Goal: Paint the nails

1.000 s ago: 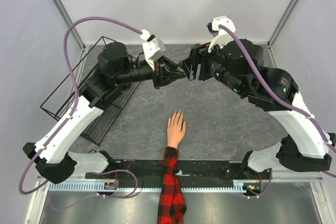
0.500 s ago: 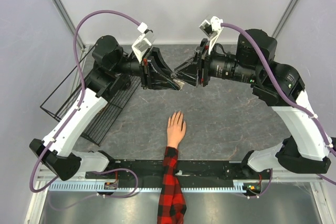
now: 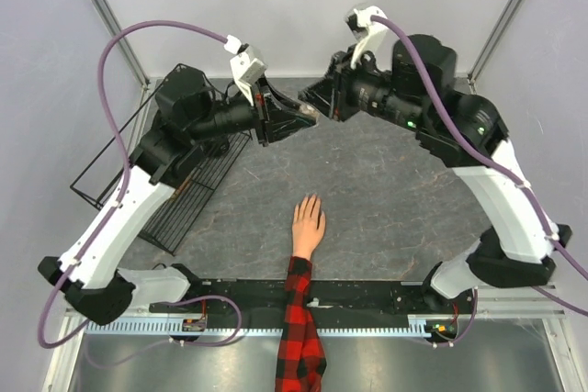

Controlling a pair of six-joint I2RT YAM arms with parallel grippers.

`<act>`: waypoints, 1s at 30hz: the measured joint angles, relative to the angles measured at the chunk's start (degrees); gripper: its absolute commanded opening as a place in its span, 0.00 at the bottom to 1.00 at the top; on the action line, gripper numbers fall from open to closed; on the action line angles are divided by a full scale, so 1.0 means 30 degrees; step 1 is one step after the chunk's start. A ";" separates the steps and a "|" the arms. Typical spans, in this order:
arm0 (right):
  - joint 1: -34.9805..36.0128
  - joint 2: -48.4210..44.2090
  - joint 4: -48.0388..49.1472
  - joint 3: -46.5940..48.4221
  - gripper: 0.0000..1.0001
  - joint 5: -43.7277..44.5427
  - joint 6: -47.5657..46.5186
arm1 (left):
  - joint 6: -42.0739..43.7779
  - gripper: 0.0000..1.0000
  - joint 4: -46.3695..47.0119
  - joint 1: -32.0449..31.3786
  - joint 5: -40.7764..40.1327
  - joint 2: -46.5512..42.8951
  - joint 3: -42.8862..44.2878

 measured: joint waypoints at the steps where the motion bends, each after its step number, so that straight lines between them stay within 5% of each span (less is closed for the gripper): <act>1: 0.0211 0.0576 -0.0168 0.0590 0.00 0.1173 0.0386 | 0.0882 0.02 -0.0568 -0.0758 -0.2302 -0.0291 0.0007; 4: 0.1464 0.1945 -0.1494 0.2404 0.00 0.5719 0.1202 | 0.4029 0.02 -0.2208 -0.4291 -1.0936 -0.0765 0.0109; 6: 0.2011 0.2550 -0.2820 0.3636 0.00 0.7803 0.1632 | 0.5326 0.02 -0.2557 -0.5945 -1.4331 -0.0474 0.0444; 11: 0.2251 0.3053 -0.4575 0.4299 0.03 1.1140 0.2688 | 0.6506 0.02 -0.2412 -0.7184 -1.6830 0.0758 0.0896; 12: 0.2251 0.3060 -0.4728 0.4138 0.20 1.1424 0.2805 | 0.6528 0.02 -0.2470 -0.7176 -1.6750 0.0882 0.0896; 15: 0.2244 0.2674 -0.4481 0.3177 0.44 1.1577 0.2900 | 0.6637 0.02 -0.2878 -0.6849 -1.5642 0.0954 0.0889; 20: 0.1355 0.1035 -0.2922 0.0321 0.50 0.8845 0.2630 | 0.6455 0.02 -0.3206 -0.5362 -0.9173 0.0911 0.0816; 24: 0.0255 -0.0160 -0.2055 -0.1246 0.71 0.5727 0.1770 | 0.5187 0.02 -0.3213 -0.2718 -0.3096 0.0918 0.0743; 30: -0.0146 -0.1392 -0.1304 -0.1581 0.72 -0.0240 0.0175 | 0.3512 0.02 -0.3111 -0.0816 0.2718 0.0925 0.0736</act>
